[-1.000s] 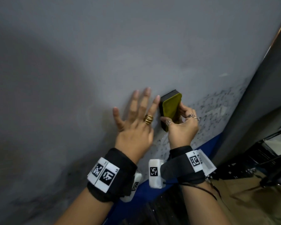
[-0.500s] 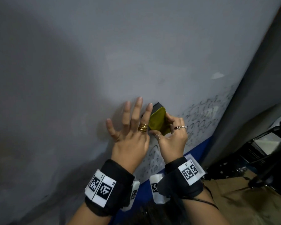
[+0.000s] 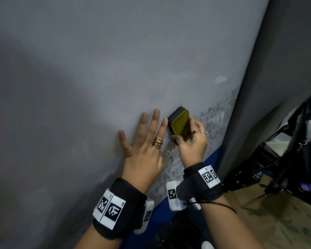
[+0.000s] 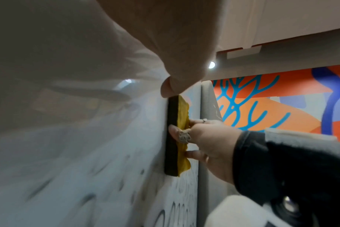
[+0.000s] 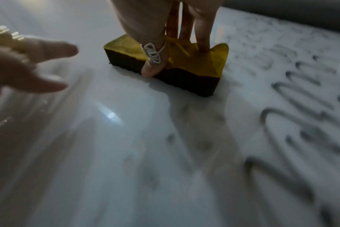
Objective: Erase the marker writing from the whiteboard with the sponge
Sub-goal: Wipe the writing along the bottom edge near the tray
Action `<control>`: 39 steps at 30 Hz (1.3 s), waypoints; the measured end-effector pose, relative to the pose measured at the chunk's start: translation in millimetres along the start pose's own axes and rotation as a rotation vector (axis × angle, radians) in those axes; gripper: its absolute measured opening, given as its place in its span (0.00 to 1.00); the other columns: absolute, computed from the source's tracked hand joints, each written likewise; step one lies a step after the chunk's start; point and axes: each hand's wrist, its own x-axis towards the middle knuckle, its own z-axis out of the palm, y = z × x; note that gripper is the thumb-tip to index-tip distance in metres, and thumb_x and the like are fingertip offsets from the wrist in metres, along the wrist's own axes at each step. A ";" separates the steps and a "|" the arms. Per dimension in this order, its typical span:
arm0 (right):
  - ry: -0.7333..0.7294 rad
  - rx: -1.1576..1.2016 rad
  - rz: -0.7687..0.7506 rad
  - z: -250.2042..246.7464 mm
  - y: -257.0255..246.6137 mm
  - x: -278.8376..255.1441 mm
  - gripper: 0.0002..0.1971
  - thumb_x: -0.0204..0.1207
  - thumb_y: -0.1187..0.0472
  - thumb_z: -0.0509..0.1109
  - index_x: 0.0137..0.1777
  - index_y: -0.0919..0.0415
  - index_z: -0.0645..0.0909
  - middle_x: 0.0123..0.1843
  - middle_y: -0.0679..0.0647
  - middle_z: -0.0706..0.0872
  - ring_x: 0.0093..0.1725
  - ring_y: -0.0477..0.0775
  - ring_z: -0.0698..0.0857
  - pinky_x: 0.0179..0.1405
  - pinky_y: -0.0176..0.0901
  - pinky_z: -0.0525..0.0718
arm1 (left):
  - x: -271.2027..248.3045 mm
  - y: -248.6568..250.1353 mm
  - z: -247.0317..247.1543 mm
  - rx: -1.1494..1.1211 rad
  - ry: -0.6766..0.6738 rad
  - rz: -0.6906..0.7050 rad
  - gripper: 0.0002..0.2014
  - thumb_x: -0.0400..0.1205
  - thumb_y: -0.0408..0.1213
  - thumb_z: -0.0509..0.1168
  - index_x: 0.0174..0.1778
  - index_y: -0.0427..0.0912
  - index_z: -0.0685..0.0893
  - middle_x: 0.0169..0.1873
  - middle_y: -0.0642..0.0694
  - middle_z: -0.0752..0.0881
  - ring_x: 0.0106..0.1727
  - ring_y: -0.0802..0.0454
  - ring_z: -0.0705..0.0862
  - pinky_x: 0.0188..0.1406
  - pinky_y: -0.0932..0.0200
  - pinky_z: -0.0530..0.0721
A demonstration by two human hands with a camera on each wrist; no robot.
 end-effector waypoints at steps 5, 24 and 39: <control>0.029 0.002 0.012 -14.1 28.3 43.0 0.34 0.56 0.72 0.83 0.66 0.67 0.80 0.56 0.50 0.76 0.57 0.49 0.76 0.55 0.10 0.65 | 21.3 20.4 10.3 -0.031 -0.018 -0.066 0.42 0.73 0.43 0.59 0.84 0.48 0.50 0.84 0.46 0.44 0.83 0.40 0.38 0.68 0.23 0.33; 0.070 0.085 0.247 -65.9 148.7 191.8 0.38 0.59 0.68 0.83 0.71 0.64 0.75 0.60 0.50 0.77 0.65 0.54 0.77 0.70 0.39 0.74 | 139.7 128.6 51.0 0.030 0.043 -0.178 0.40 0.75 0.51 0.56 0.84 0.56 0.47 0.81 0.44 0.30 0.78 0.30 0.26 0.64 0.21 0.25; -0.023 -0.012 0.064 -59.2 166.1 177.2 0.34 0.64 0.73 0.78 0.72 0.71 0.73 0.60 0.53 0.69 0.59 0.46 0.71 0.56 0.12 0.65 | 141.9 131.4 71.2 0.079 0.125 -0.196 0.37 0.78 0.60 0.53 0.82 0.58 0.48 0.81 0.44 0.29 0.77 0.30 0.26 0.57 0.15 0.39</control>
